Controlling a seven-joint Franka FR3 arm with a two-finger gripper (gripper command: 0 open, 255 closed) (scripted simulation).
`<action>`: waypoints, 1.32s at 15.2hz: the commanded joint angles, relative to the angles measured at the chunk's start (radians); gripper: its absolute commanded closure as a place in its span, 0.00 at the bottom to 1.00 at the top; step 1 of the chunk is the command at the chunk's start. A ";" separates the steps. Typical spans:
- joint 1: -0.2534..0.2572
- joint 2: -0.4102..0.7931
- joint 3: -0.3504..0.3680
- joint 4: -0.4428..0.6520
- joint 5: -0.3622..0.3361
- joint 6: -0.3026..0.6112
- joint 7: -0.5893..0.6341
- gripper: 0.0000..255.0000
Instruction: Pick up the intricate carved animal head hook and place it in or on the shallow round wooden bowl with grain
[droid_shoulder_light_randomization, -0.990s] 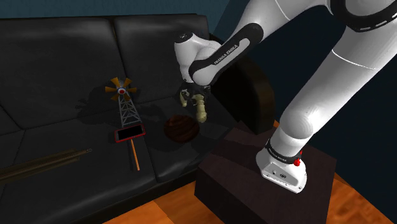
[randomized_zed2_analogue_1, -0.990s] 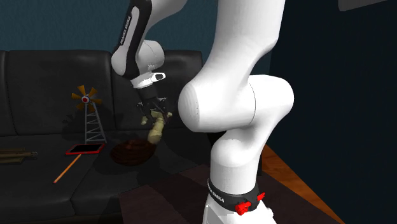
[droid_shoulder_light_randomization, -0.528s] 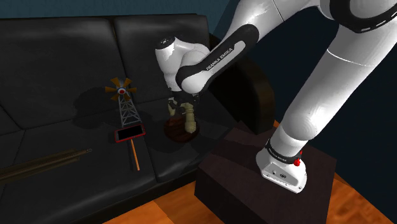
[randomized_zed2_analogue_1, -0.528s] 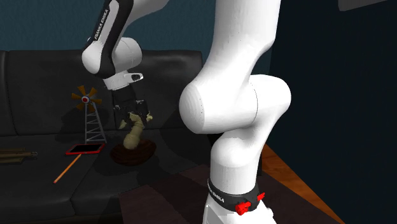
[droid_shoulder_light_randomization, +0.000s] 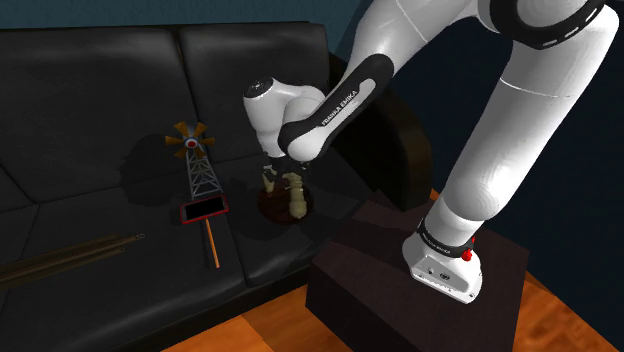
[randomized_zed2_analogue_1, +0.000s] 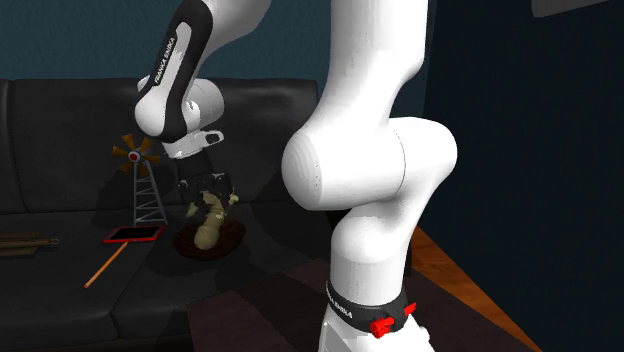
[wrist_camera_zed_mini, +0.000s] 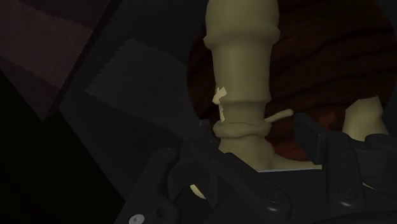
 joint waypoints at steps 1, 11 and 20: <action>0.001 0.023 -0.003 -0.003 -0.020 0.021 0.018 1.00; 0.009 0.103 -0.021 -0.006 -0.093 0.084 0.081 1.00; 0.008 0.103 -0.022 -0.006 -0.094 0.085 0.079 0.00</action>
